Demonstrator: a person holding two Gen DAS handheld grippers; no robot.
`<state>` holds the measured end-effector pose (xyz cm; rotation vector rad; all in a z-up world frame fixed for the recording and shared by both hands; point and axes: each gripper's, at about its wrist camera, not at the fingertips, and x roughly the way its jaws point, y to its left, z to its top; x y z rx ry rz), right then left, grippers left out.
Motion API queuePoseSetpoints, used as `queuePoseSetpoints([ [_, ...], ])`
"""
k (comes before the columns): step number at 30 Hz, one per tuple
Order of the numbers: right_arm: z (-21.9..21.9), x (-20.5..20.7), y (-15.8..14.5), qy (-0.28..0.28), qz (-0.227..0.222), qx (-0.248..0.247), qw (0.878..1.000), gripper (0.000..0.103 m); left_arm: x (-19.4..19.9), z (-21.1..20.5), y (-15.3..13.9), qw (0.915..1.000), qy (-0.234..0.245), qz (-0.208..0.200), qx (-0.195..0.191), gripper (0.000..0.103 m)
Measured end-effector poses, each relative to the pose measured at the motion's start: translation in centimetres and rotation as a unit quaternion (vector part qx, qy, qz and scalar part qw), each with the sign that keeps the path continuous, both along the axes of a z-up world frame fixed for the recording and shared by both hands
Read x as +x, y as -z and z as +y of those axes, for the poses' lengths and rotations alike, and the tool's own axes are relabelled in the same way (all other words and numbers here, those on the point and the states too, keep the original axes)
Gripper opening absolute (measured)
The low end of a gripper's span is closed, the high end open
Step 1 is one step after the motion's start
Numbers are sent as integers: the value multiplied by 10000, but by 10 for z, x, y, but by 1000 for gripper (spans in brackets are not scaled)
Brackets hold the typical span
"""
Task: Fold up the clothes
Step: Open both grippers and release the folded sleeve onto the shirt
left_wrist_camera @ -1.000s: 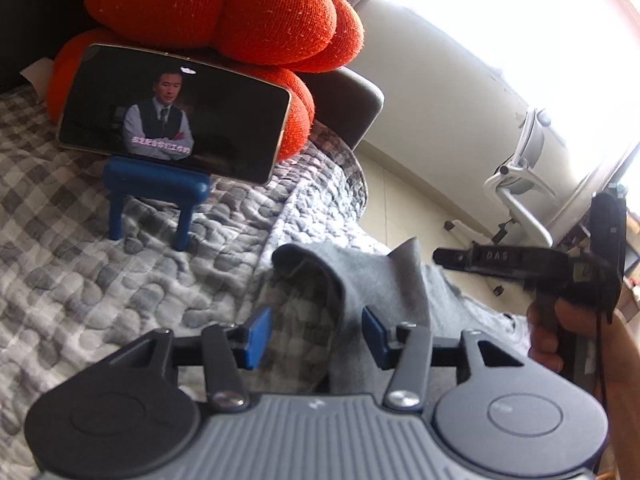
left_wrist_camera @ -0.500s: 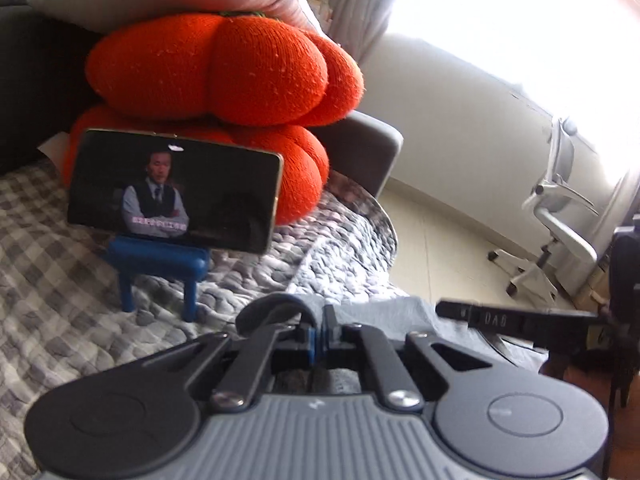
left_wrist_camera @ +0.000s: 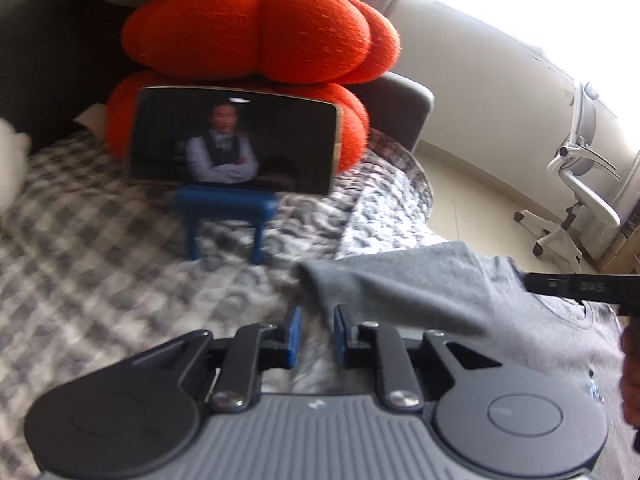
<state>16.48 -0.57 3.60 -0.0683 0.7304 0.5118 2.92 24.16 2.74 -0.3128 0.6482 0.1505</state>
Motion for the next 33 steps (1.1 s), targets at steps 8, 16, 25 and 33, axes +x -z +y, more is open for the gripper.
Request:
queuePoseSetpoints([
  [8,-38,-74,-53,-186,-16,442,9988,18,-58,16,-18,9996,199,109,164,19],
  [16,-63,-181,-137,-390,-453,895,9942,19,-111,13,-82,9990,275,-67,333,24],
  [25,-84,-290,-160,-539,-552,1272,9889,25,-136,-4,-120,9994,-1,46,-351,26],
  [33,-118,-329,-207,-494,-1339,1076,9839,27,-136,-15,-141,9984,-194,-130,-514,35],
])
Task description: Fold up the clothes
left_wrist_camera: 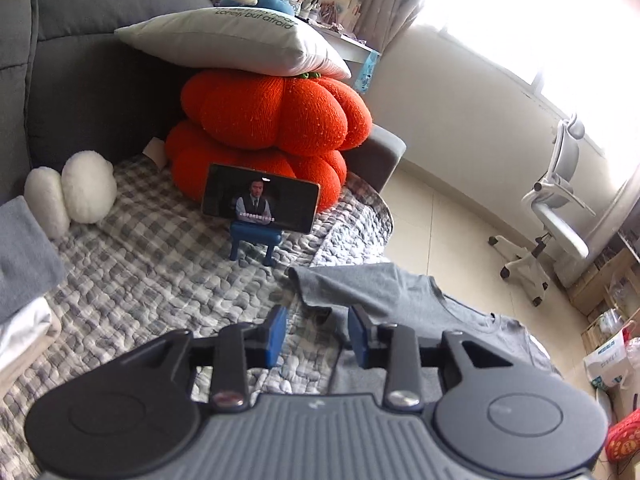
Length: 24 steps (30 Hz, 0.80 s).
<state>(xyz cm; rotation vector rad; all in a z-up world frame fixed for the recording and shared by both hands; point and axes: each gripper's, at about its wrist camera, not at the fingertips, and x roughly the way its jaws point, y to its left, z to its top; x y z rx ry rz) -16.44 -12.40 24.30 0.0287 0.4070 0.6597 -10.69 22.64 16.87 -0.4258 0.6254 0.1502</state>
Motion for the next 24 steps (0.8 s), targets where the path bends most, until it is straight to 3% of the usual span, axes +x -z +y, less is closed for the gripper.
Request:
queuePoseSetpoints([
  [2,-25,-4,-24,107,-156,156,9997,34,2,1,-1,10000,-33,-47,11,35],
  [6,-82,-23,-74,23,-148,475,9988,35,9,6,4,9998,-113,-72,-146,35],
  [9,-99,-49,-105,-72,54,264,9996,43,18,9,11,9993,-181,-61,-330,35],
  [12,-79,-70,-109,6,319,-218,9993,54,29,5,32,9994,-146,70,-318,34],
  [15,-32,-71,-62,-228,799,-659,9944,54,34,2,66,9990,-111,124,-408,33],
  [17,0,-65,-14,-453,1028,-912,9895,54,39,6,84,9985,-65,329,-426,33],
  [21,72,-53,93,-715,514,-1671,9820,54,45,33,93,9981,-393,352,-325,31],
  [23,104,-46,142,-709,169,-2074,9755,49,45,46,94,9977,-498,355,-293,31],
  [24,115,-45,160,-739,130,-2153,9737,41,45,51,95,9977,-514,340,-293,31],
])
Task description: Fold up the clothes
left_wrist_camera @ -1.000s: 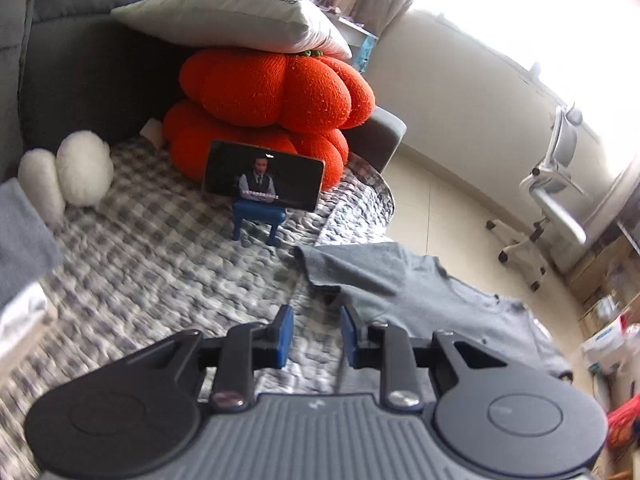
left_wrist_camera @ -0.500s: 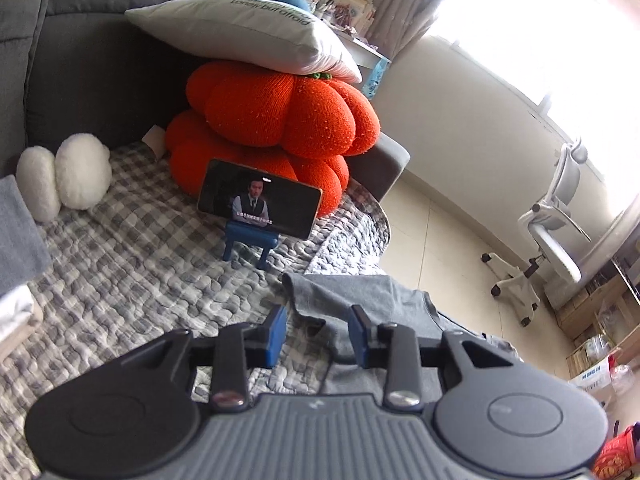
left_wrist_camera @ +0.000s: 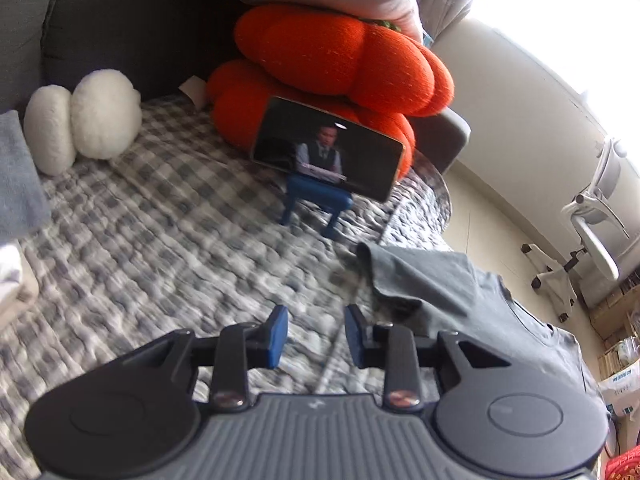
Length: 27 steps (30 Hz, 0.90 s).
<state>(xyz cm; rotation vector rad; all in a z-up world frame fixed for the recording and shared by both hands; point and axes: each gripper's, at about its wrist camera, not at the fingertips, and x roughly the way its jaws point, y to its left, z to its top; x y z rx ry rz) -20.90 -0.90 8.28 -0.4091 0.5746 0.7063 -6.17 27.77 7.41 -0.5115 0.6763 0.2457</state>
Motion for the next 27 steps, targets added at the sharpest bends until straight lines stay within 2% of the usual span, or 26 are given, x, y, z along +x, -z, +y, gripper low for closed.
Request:
queuePoseSetpoints([
  [1,9,3,16,-20,110,5,9999,36,0,3,0,10000,-37,0,9,31],
  [6,31,7,53,-43,390,-23,9992,36,8,-2,2,9999,46,73,130,31],
  [8,41,5,62,71,517,39,9986,36,11,-5,3,9996,101,105,249,31],
  [11,59,4,84,216,446,-113,9987,36,14,-7,6,9990,190,171,366,31],
  [14,66,11,102,464,726,-168,9961,34,14,-8,8,9986,277,212,396,31],
  [15,67,12,107,550,814,-170,9950,16,14,-8,9,9985,273,216,413,31],
  [16,66,14,111,636,899,-139,9938,4,14,-8,8,9985,256,214,433,31],
  [19,45,15,101,703,1302,597,9872,4,14,-7,7,9985,275,171,437,31],
  [21,25,17,85,672,1598,1291,9764,5,15,-8,6,9985,301,133,430,31],
  [23,9,25,75,659,1957,1744,9628,5,16,-9,7,9984,316,132,455,31],
  [25,3,31,76,571,2199,1814,9568,5,18,-10,8,9981,325,164,490,31],
  [27,7,32,83,469,2210,1549,9618,5,20,-11,10,9981,326,191,493,31],
])
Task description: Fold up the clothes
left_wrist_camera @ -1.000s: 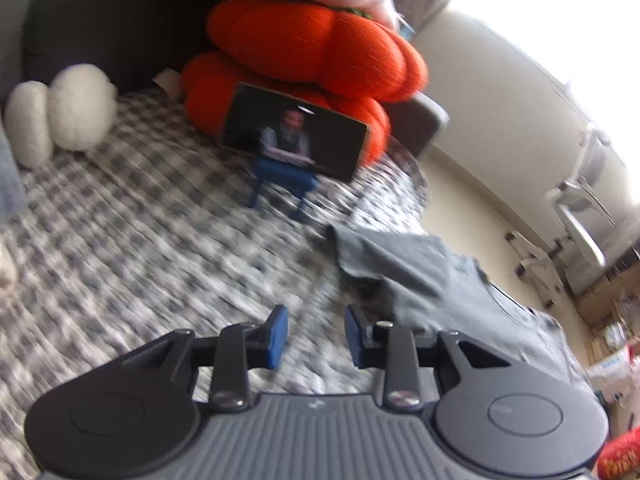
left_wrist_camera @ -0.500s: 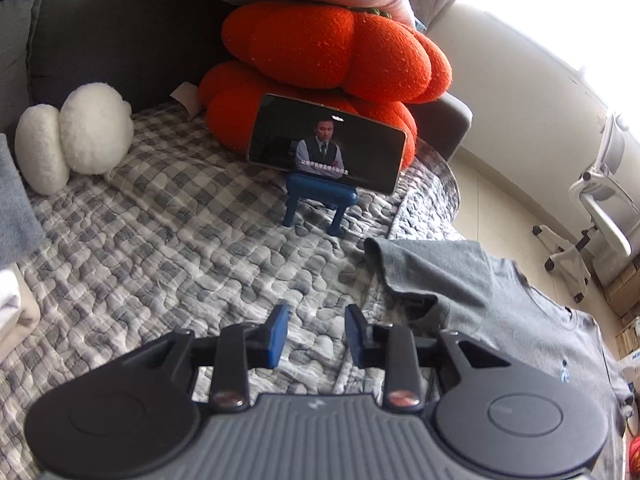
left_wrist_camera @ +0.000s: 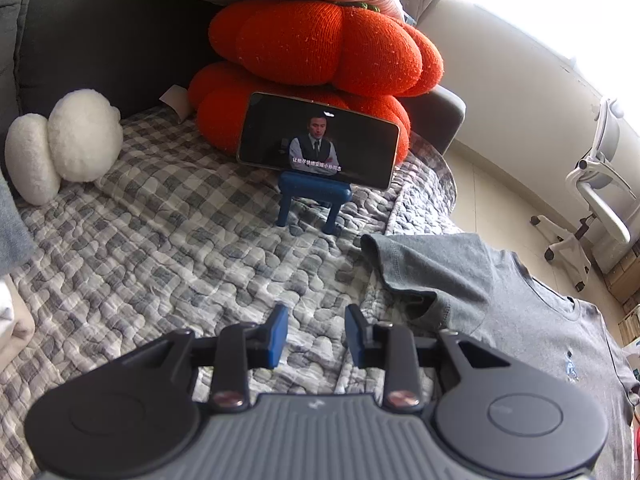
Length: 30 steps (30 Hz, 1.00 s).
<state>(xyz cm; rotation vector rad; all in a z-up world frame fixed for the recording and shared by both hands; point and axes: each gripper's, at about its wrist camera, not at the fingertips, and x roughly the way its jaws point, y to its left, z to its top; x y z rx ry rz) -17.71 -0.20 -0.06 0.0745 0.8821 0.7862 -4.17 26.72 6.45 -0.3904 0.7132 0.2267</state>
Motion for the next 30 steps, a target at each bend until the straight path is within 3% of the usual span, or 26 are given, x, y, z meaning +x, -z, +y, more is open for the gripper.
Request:
queuePoseSetpoints([
  [4,-2,-1,9,-184,215,287,9992,7,1,-1,2,10000,-5,31,61,31],
  [8,-9,5,7,-352,597,801,9944,2,3,-1,2,10000,-9,46,82,31],
  [10,-4,1,7,-234,112,243,9994,2,2,-1,3,9999,2,45,93,31],
  [12,-5,-1,8,-195,-39,119,9997,3,2,-1,3,9999,33,39,104,31],
  [14,-5,-3,8,-180,-91,38,9998,12,2,1,2,10000,25,17,50,31],
  [17,6,-11,9,-332,-314,-141,9989,13,2,3,2,10000,-1,11,-12,31],
  [18,10,-13,11,-352,-382,-204,9984,21,2,3,2,10000,-7,16,-12,31],
  [19,14,-13,14,-340,-472,-317,9978,36,2,3,3,10000,-1,41,-5,31],
  [20,18,-14,17,-328,-561,-440,9969,42,2,3,4,10000,5,65,2,31],
  [22,27,-13,26,-289,-726,-733,9942,43,2,2,5,9999,32,119,24,31],
  [23,31,-12,30,-232,-778,-889,9927,42,3,1,6,9999,54,145,38,31],
  [26,38,-11,36,-89,-935,-1188,9885,24,4,0,7,9998,90,179,34,32],
  [28,39,-13,36,-49,-1072,-1287,9859,4,4,1,7,9998,92,174,-7,33],
  [30,34,-14,32,20,-1016,-1125,9884,3,5,3,8,9997,97,172,-121,33],
])
